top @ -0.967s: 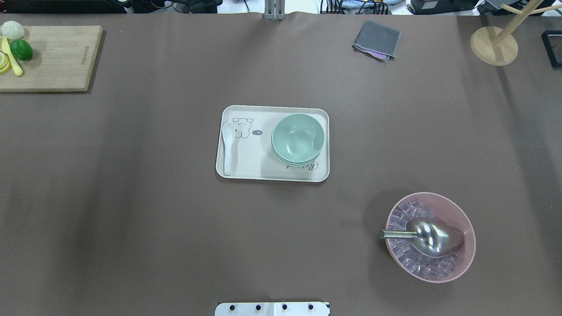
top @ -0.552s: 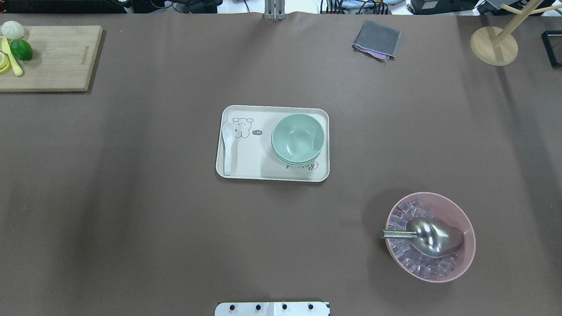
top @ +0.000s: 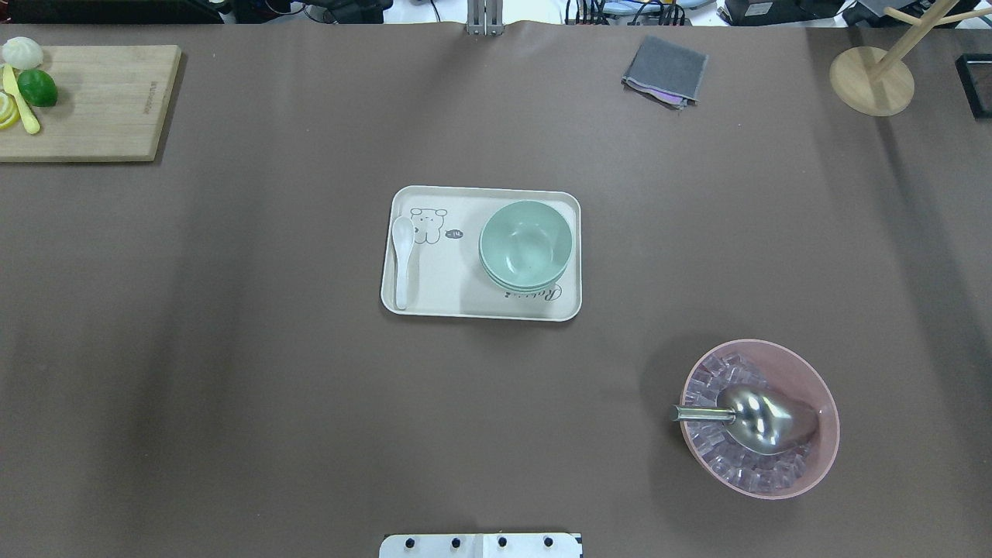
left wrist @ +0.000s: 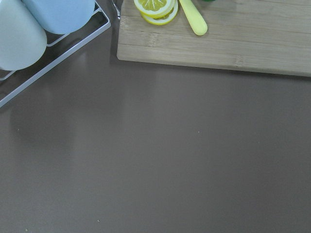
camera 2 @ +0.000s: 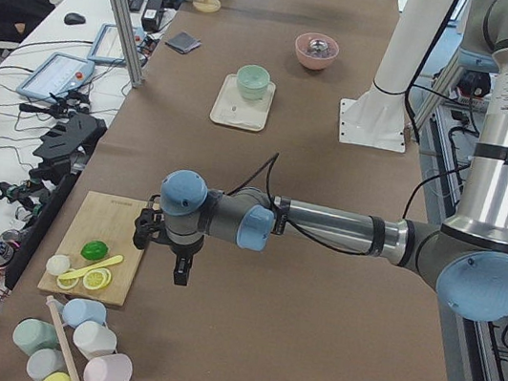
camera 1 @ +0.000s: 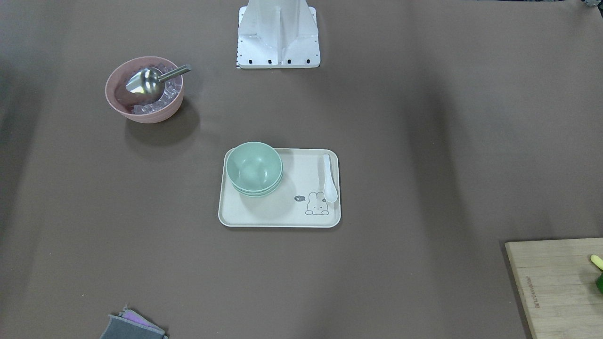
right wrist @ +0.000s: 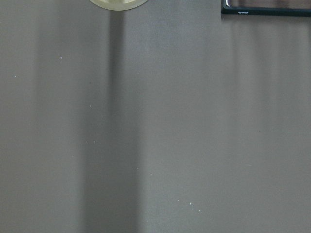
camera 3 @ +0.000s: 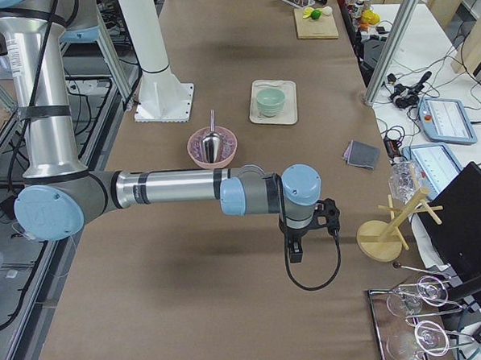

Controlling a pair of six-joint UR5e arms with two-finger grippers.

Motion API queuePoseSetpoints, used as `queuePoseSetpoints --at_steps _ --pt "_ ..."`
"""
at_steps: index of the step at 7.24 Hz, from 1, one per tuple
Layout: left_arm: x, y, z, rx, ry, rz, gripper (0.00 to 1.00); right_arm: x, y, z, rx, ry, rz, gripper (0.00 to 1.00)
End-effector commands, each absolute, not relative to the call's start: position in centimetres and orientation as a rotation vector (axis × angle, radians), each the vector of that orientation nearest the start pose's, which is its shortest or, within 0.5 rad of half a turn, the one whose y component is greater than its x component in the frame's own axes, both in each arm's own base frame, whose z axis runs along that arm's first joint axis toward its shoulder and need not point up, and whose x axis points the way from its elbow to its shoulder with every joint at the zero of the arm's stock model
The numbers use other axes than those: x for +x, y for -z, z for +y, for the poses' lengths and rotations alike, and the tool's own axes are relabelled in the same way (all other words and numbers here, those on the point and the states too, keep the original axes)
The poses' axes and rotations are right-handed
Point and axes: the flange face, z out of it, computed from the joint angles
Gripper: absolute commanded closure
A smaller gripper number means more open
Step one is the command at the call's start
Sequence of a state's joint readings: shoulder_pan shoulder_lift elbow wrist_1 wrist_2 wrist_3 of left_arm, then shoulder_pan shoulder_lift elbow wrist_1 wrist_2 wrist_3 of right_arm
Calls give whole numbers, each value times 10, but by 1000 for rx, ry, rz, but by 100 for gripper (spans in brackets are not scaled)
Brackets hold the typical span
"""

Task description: Stack green bowls together

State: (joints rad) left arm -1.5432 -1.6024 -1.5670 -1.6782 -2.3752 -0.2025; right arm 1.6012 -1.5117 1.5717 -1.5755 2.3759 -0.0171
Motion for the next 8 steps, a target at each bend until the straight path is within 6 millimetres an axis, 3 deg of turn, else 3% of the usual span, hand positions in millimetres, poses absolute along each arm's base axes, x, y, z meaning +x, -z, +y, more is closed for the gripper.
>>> queuePoseSetpoints --at_steps 1,8 --pt "-47 -632 -515 33 112 811 2 77 -627 -519 70 9 -804 0" --pt "-48 -638 -515 23 118 808 2 77 -625 -522 76 13 -800 0"
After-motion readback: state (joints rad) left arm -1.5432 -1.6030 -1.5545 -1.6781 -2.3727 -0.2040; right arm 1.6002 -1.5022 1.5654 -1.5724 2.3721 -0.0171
